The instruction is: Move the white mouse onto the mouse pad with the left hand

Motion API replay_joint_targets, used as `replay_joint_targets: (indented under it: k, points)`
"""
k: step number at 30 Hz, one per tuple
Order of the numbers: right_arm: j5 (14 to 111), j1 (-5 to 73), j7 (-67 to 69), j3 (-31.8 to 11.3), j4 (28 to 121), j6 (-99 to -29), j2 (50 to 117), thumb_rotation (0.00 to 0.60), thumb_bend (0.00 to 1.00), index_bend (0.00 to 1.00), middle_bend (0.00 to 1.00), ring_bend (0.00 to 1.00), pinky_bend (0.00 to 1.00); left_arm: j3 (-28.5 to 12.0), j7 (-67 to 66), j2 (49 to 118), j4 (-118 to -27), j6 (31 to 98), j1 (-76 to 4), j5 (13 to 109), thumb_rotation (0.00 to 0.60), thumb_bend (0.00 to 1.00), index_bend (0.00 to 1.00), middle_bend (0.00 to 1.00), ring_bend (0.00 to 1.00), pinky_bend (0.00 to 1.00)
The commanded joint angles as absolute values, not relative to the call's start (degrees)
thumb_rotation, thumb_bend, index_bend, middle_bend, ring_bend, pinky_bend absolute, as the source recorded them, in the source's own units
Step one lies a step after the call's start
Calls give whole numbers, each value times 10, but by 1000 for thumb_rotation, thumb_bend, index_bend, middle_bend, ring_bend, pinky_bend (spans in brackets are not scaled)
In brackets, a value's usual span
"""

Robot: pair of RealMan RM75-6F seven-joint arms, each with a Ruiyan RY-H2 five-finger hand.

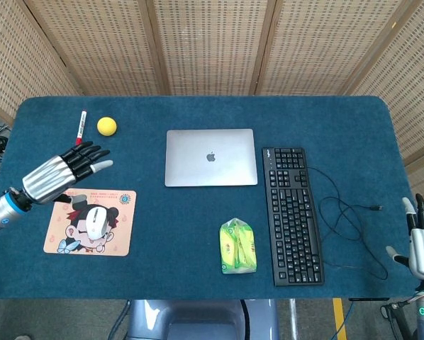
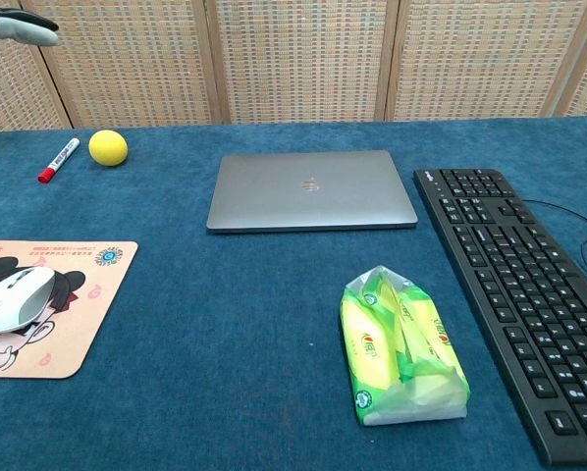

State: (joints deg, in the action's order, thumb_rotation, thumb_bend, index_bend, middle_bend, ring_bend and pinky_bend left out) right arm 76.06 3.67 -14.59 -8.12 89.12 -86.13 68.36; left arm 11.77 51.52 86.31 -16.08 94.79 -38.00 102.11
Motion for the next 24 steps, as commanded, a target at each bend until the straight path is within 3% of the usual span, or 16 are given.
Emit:
replay_joint_targets:
  k: [1, 3, 6, 9, 15, 24]
  points:
    - [771, 35, -136, -77, 897, -864, 678, 600, 0, 0, 0, 0, 0, 86, 452, 794, -347, 880, -337, 973, 600, 0, 0, 0, 0, 0]
    - [778, 33, -130, -75, 901, -868, 674, 600, 0, 0, 0, 0, 0, 82, 372, 756, -449, 846, -325, 950, 600, 0, 0, 0, 0, 0]
    - [802, 27, -109, -70, 916, -883, 662, 600, 0, 0, 0, 0, 0, 65, 161, 654, -756, 757, -282, 827, 600, 0, 0, 0, 0, 0]
    - [817, 25, -97, -67, 922, -890, 654, 600, 0, 0, 0, 0, 0, 47, 48, 605, -931, 752, -257, 736, 600, 0, 0, 0, 0, 0]
    - [836, 22, -72, -63, 931, -898, 641, 600, 0, 0, 0, 0, 0, 36, -1, 613, -1015, 804, -206, 707, 600, 0, 0, 0, 0, 0]
    - [844, 18, -47, -60, 930, -901, 631, 600, 0, 0, 0, 0, 0, 37, -33, 643, -1002, 839, -171, 751, 600, 0, 0, 0, 0, 0]
